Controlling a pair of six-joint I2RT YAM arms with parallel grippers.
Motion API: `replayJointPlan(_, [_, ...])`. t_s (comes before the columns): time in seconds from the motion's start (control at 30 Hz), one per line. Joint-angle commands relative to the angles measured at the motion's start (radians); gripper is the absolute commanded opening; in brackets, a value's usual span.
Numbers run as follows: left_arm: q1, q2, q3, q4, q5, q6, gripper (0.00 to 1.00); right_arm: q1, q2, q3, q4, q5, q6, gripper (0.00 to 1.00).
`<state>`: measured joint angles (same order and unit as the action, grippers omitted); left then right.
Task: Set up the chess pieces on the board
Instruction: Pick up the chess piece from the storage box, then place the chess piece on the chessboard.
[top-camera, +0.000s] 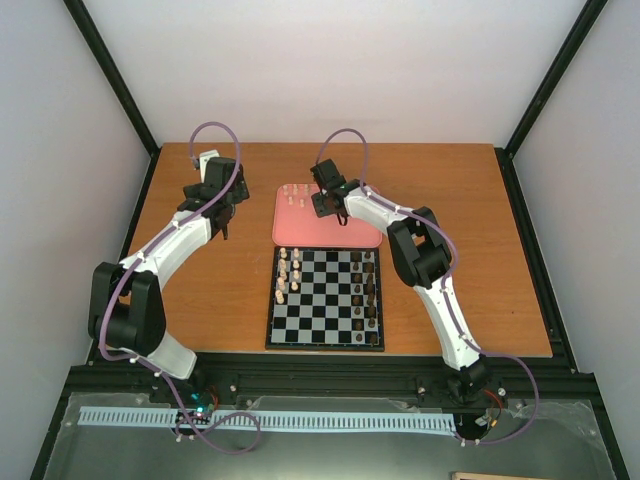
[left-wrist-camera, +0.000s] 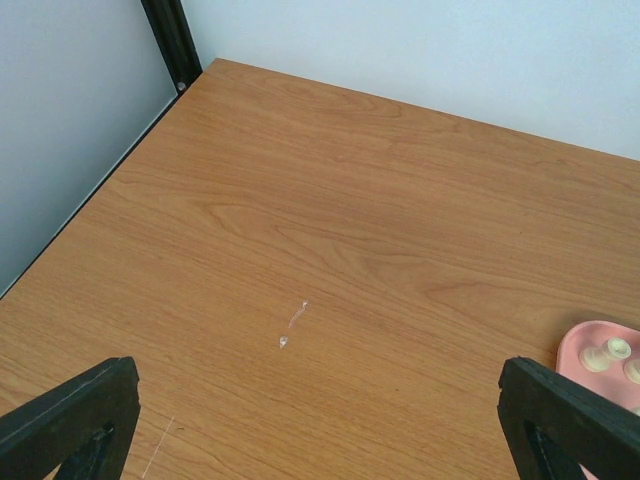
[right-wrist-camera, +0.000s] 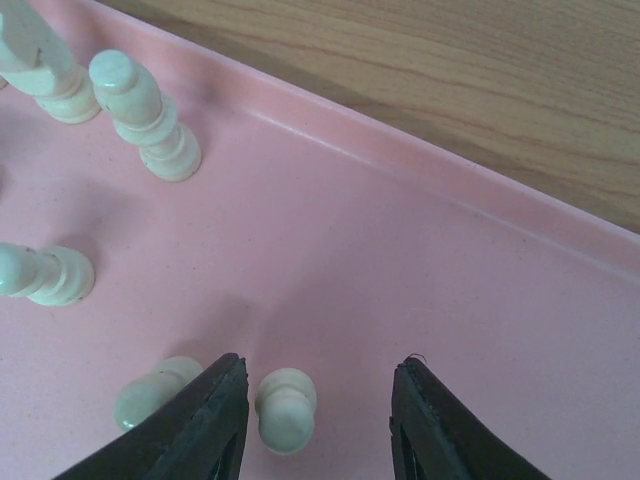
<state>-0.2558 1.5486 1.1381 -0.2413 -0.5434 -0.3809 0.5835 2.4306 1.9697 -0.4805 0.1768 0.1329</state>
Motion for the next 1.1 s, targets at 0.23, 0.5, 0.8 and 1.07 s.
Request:
replayJointPlan(0.23, [-0.009,-0.006,0.038,-0.001,-0.014,0.013,1.00,-0.007,-0.015,0.033,-0.009,-0.002,-0.004,0.32])
replayJointPlan(0.5, [-0.009,-0.004,0.040,-0.002,-0.011,0.014,1.00,-0.007,-0.043,0.012,-0.012,-0.009,0.004,0.12])
replayJointPlan(0.8, [-0.010,-0.008,0.039,-0.004,-0.016,0.016,1.00,0.016,-0.280,-0.187,0.057,-0.006,0.009,0.10])
replayJointPlan(1.07, [-0.010,-0.012,0.038,-0.007,-0.015,0.018,1.00,0.210,-0.622,-0.581,0.161,-0.019,0.033,0.10])
